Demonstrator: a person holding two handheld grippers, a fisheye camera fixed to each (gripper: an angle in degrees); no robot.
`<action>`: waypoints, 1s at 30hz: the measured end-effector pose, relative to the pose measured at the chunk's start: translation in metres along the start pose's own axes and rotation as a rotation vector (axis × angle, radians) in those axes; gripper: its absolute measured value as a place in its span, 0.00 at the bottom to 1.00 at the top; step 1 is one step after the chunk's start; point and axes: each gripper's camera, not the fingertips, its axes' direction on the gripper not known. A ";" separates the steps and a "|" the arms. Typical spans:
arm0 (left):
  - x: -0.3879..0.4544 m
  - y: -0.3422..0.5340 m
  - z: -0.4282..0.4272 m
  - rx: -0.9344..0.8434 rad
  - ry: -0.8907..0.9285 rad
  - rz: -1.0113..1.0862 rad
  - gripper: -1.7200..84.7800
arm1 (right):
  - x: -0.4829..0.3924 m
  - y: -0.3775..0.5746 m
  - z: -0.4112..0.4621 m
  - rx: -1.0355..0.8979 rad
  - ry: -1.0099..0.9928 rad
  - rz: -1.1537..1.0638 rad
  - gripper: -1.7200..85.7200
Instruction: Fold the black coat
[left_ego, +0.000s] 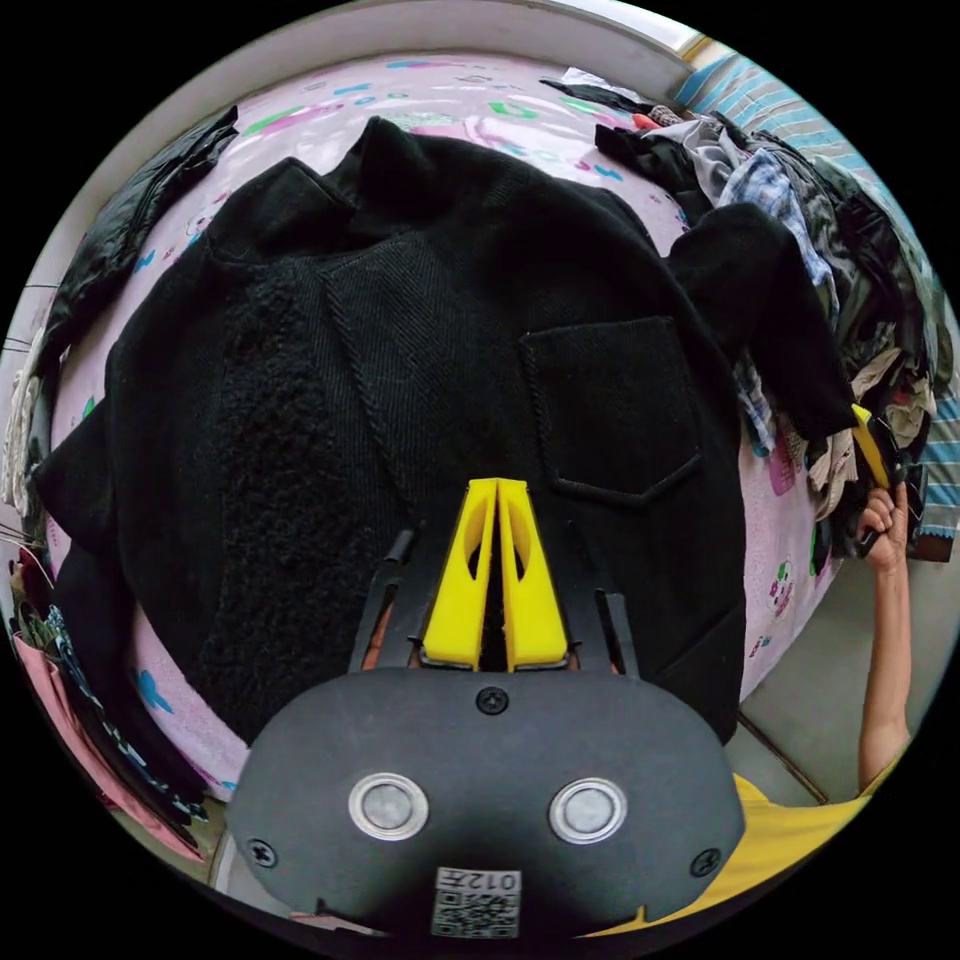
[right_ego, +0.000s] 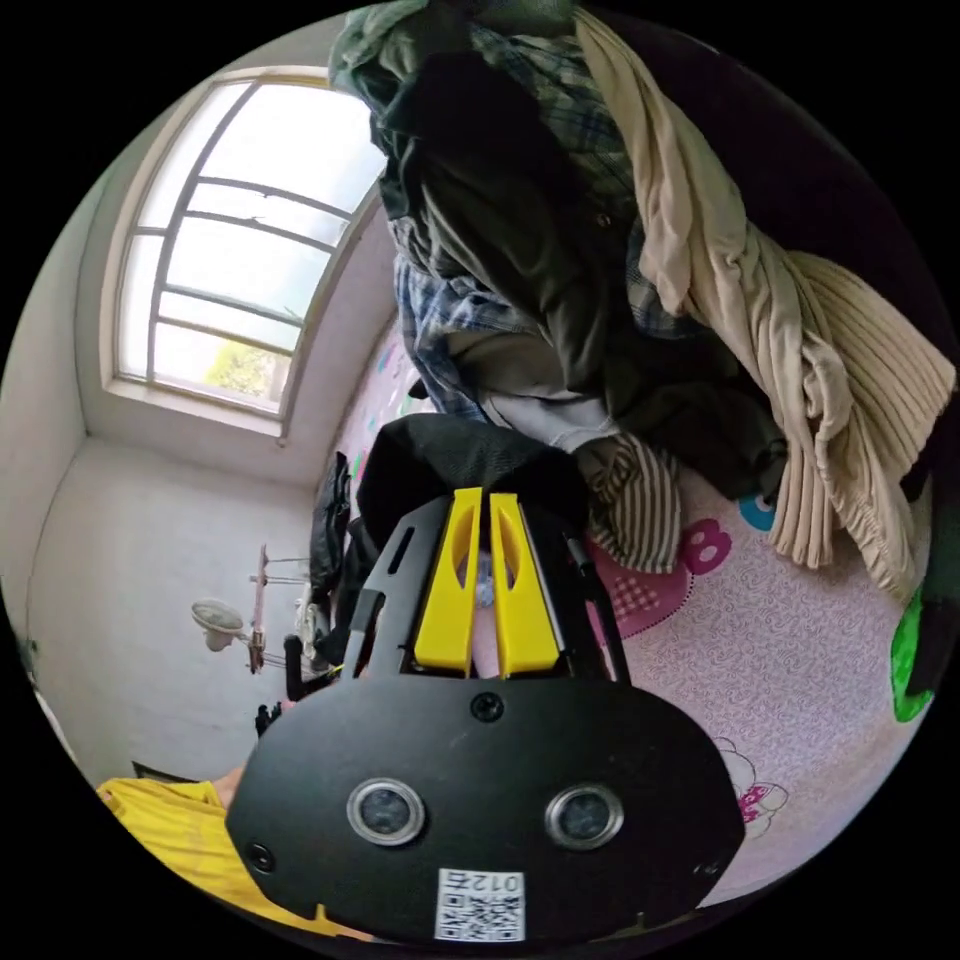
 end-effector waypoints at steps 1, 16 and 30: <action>0.000 -0.002 -0.002 -0.009 0.007 -0.010 0.02 | -0.008 -0.003 -0.015 -0.011 0.000 -0.038 0.03; 0.059 -0.127 -0.038 0.049 0.100 0.124 0.02 | -0.149 -0.059 -0.155 -0.079 0.000 -0.415 0.02; 0.024 -0.124 -0.029 -0.018 0.250 0.044 0.02 | -0.332 0.052 -0.107 -0.289 -0.202 -0.832 0.02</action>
